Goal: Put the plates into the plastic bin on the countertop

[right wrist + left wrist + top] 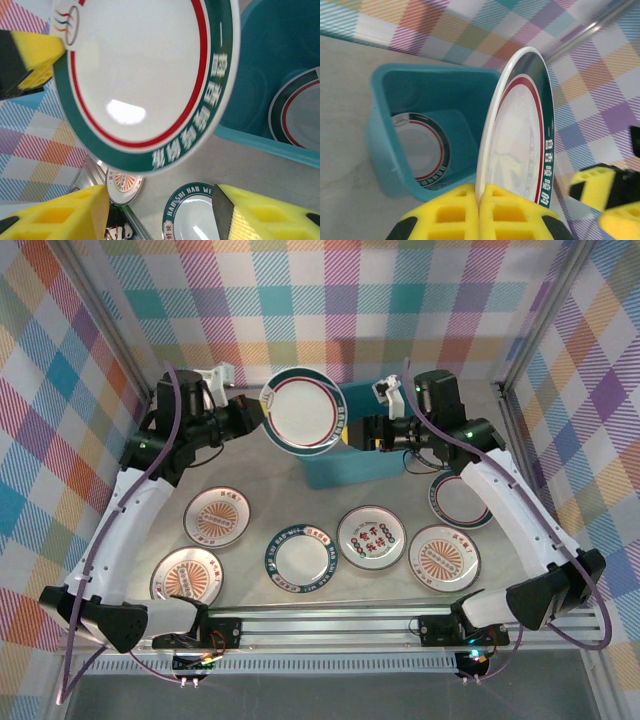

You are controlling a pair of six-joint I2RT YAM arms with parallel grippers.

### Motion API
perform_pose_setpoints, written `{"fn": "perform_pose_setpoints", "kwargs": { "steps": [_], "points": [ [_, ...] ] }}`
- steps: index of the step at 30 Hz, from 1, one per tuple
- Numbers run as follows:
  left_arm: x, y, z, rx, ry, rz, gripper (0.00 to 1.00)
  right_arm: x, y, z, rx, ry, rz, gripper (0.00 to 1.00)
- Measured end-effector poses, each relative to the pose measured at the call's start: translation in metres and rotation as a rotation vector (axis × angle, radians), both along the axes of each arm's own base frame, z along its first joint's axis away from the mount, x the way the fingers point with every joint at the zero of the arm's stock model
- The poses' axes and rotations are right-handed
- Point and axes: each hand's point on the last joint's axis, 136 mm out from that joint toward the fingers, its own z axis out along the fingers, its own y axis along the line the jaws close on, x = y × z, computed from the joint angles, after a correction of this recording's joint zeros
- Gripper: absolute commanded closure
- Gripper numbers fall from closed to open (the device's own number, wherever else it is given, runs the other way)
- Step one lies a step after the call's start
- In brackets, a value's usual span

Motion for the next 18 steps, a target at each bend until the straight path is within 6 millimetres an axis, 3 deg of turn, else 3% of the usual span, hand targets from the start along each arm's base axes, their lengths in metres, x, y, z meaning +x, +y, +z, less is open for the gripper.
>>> {"fn": "perform_pose_setpoints", "kwargs": {
  "steps": [9,18],
  "points": [
    [-0.01,-0.023,0.006,-0.029,-0.006,-0.054,1.0,0.014,0.002,-0.013,0.014,0.037,-0.053,0.55],
    [-0.008,-0.024,0.003,-0.028,-0.007,-0.042,0.97,0.022,0.005,-0.022,0.054,0.076,-0.092,0.86]
  ]
}}
